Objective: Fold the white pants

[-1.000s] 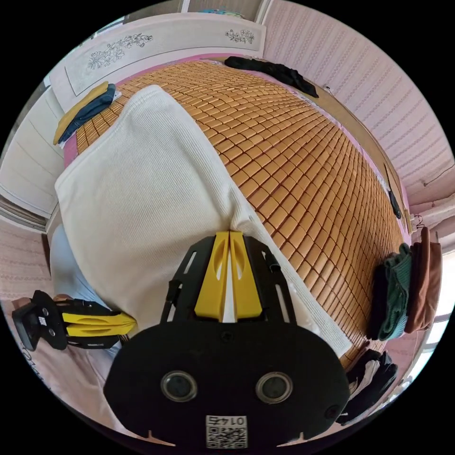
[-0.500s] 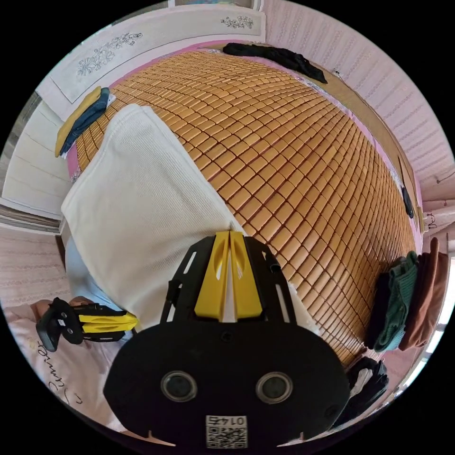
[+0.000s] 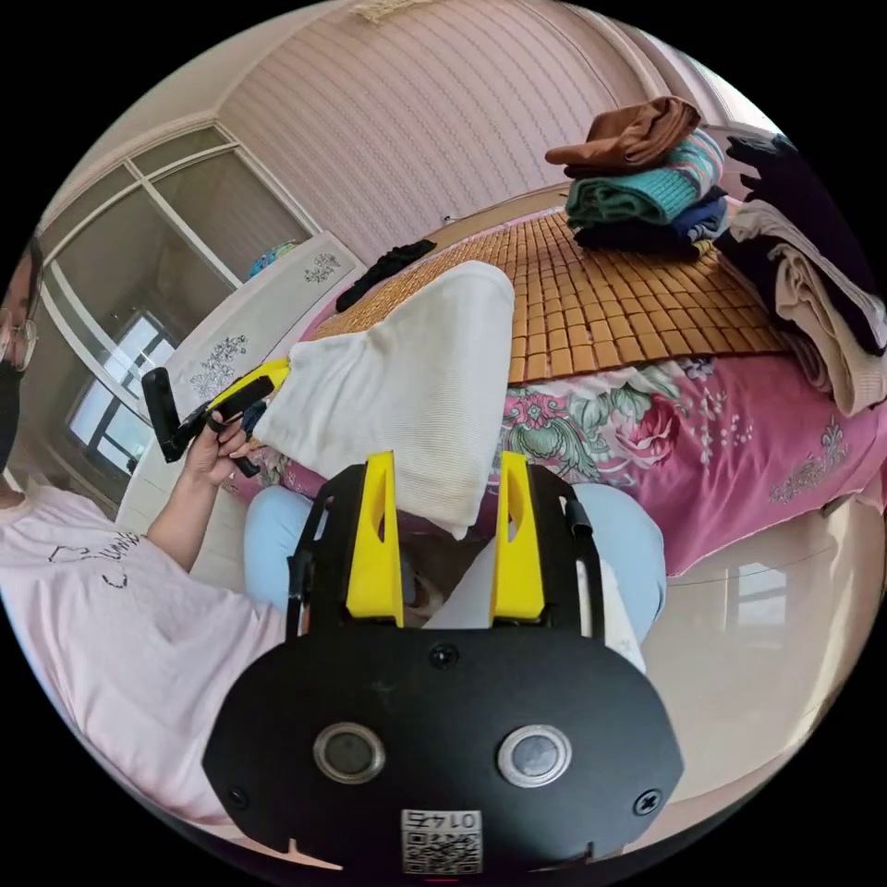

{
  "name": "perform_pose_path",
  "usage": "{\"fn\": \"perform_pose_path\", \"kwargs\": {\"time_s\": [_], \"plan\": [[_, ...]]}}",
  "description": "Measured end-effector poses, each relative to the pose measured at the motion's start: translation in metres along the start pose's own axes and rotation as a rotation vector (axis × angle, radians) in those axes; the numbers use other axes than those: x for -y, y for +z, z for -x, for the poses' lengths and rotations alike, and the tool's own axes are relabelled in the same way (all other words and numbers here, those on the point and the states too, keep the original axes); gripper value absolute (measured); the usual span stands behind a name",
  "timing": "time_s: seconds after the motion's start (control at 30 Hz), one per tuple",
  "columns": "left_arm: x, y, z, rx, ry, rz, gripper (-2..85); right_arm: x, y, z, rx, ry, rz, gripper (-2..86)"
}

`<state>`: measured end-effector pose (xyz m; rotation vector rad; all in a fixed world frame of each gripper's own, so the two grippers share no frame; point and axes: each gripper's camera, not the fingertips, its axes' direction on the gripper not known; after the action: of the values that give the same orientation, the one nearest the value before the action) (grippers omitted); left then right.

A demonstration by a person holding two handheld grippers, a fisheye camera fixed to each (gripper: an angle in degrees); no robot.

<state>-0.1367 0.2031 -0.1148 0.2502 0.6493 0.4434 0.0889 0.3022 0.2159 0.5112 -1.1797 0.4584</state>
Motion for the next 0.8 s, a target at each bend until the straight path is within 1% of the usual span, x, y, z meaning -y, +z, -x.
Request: {"fn": "perform_pose_path", "kwargs": {"time_s": [0.1,0.2,0.27,0.33,0.43,0.5,0.53,0.6,0.63,0.67,0.73,0.8], "plan": [[0.047,0.032,-0.013,-0.087,0.057,0.042,13.6,-0.005,0.0,-0.03,0.03,0.053,0.033,17.3],[0.093,0.079,-0.02,-0.161,0.071,0.152,10.1,-0.002,0.007,-0.049,0.1,0.056,0.096,19.5],[0.117,0.107,-0.024,-0.181,0.077,0.196,10.5,0.001,0.01,-0.056,0.122,0.044,0.124,20.3],[0.145,0.144,-0.032,-0.163,0.1,0.266,12.1,0.002,0.011,-0.062,0.089,0.038,0.132,20.1],[0.175,0.186,-0.04,-0.183,0.088,0.336,13.7,0.004,0.015,-0.075,0.113,0.048,0.182,17.2],[0.19,0.21,-0.043,-0.239,0.048,0.389,14.7,0.004,0.027,-0.087,0.233,0.046,0.289,14.0],[0.199,0.227,-0.046,-0.24,0.045,0.428,14.6,0.004,0.028,-0.089,0.242,0.04,0.306,13.6],[0.207,0.25,-0.049,-0.182,0.067,0.483,13.8,0.001,0.025,-0.097,0.249,0.043,0.302,11.4],[0.209,0.266,-0.048,-0.114,0.073,0.537,12.7,0.0,0.023,-0.099,0.25,0.042,0.298,10.7],[0.209,0.274,-0.047,-0.103,0.072,0.568,12.0,-0.002,0.02,-0.102,0.256,0.041,0.288,9.2],[0.211,0.295,-0.035,-0.204,0.014,0.638,8.4,-0.005,0.014,-0.107,0.284,0.039,0.265,7.9],[0.216,0.302,-0.024,-0.253,-0.05,0.653,6.3,-0.01,0.005,-0.113,0.32,0.03,0.236,6.8]]}}
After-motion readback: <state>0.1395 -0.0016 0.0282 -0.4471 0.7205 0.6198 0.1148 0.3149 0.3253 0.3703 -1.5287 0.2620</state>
